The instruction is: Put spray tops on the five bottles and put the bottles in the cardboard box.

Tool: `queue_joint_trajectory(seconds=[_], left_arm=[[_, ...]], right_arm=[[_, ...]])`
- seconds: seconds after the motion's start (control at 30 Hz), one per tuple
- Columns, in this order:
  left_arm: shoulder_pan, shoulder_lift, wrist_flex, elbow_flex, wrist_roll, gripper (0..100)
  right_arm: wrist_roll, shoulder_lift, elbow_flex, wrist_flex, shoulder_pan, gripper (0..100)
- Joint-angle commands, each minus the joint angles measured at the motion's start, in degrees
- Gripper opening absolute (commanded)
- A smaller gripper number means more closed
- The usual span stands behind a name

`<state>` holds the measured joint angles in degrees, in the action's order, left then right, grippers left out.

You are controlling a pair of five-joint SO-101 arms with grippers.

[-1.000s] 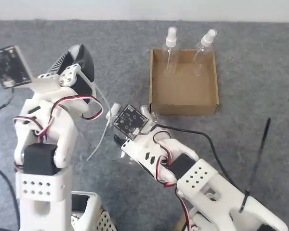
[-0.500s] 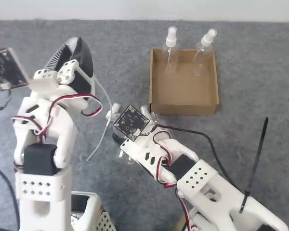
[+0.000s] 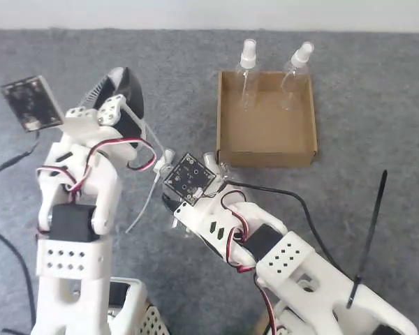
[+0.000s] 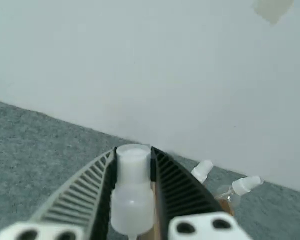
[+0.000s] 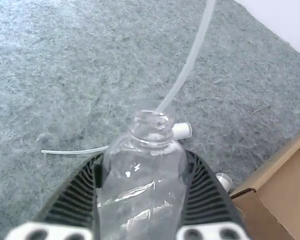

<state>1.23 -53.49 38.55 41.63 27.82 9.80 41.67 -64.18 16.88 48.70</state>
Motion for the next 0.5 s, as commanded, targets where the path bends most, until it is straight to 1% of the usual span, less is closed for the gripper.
queue_joint_trajectory(seconds=[0.0, 0.1, 0.23, 0.27, 0.37, 0.47], left_arm=[[-0.44, -1.76, 3.43, -0.13, 0.18, 1], [-0.62, -1.76, 7.30, -0.22, -0.53, 1], [-5.27, -1.32, 11.87, 0.04, -10.73, 1], [-6.68, -1.49, 12.48, 0.57, -12.31, 1], [-8.88, -1.76, 13.63, 2.24, -13.01, 1], [-9.14, -1.76, 13.71, 4.09, -13.01, 1]], right_arm=[[-3.96, 2.77, 0.44, -1.80, -1.10, 0.6], [-6.59, 2.77, 0.53, -1.80, -2.51, 0.6], [-6.86, 2.77, 0.53, -1.80, -2.51, 0.6], [-6.86, 2.77, 0.53, -1.80, -2.42, 0.6], [-6.95, 2.77, 0.26, -1.80, -2.51, 0.6], [-6.95, 2.77, 0.18, -1.80, -2.51, 0.6]])
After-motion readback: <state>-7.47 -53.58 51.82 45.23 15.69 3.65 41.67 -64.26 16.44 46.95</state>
